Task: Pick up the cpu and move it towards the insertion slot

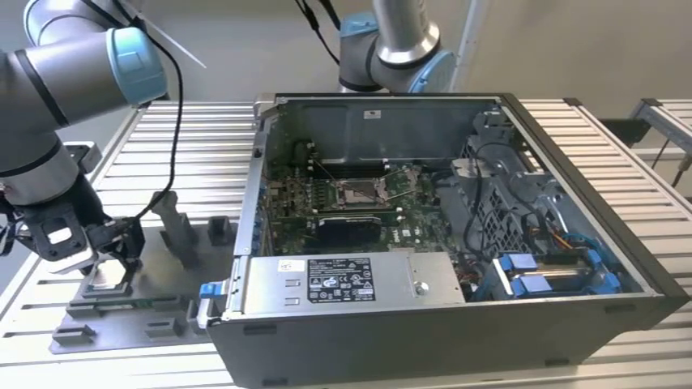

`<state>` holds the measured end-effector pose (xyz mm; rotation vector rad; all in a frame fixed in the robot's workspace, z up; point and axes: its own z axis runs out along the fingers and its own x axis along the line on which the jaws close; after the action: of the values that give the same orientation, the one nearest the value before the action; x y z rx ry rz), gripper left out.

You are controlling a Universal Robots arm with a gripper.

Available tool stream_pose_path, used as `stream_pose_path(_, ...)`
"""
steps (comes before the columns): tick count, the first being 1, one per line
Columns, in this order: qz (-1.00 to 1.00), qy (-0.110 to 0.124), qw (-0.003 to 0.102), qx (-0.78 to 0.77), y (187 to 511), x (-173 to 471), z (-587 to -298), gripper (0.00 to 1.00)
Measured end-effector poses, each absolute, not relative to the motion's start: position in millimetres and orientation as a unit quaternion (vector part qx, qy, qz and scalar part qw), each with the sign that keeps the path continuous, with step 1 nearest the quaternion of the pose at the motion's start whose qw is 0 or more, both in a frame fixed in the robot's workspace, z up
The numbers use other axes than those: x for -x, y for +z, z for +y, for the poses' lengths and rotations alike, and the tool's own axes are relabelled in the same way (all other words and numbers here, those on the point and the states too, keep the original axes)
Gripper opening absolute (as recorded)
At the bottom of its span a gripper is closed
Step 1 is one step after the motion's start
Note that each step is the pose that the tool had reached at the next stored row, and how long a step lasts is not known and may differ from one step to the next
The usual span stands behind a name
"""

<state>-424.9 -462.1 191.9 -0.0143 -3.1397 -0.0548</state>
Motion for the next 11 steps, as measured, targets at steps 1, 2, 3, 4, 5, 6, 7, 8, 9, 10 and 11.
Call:
stream_pose_path(1, -1.0, -0.017, 0.001, 0.003, 191.3, 424.9, -462.2, 1.0)
stream_pose_path(2, -1.0, -0.017, 0.001, 0.001, 190.6, 424.9, -462.4, 1.0)
stream_pose_path(3, -1.0, -0.017, 0.001, 0.0, 190.1, 424.9, -462.5, 1.0)
stream_pose_path(4, -1.0, -0.017, 0.001, -0.002, 189.7, 424.9, -462.6, 1.0)
stream_pose_path(5, -1.0, -0.017, 0.001, -0.003, 189.4, 424.9, -462.7, 1.0)
stream_pose_path(6, -1.0, -0.017, 0.001, -0.004, 189.0, 424.9, -462.8, 1.0)
stream_pose_path(7, -1.0, -0.017, 0.001, -0.004, 188.5, 425.0, -462.9, 1.0)
stream_pose_path(8, -1.0, -0.017, 0.001, -0.005, 188.1, 425.0, -463.0, 1.0)
stream_pose_path(9, -1.0, -0.018, 0.001, -0.005, 187.7, 425.1, -463.1, 1.0)
stream_pose_path(10, -1.0, -0.017, 0.001, -0.005, 187.5, 425.4, -463.3, 1.0)
stream_pose_path(11, -1.0, -0.017, 0.001, -0.005, 187.3, 425.5, -463.5, 1.0)
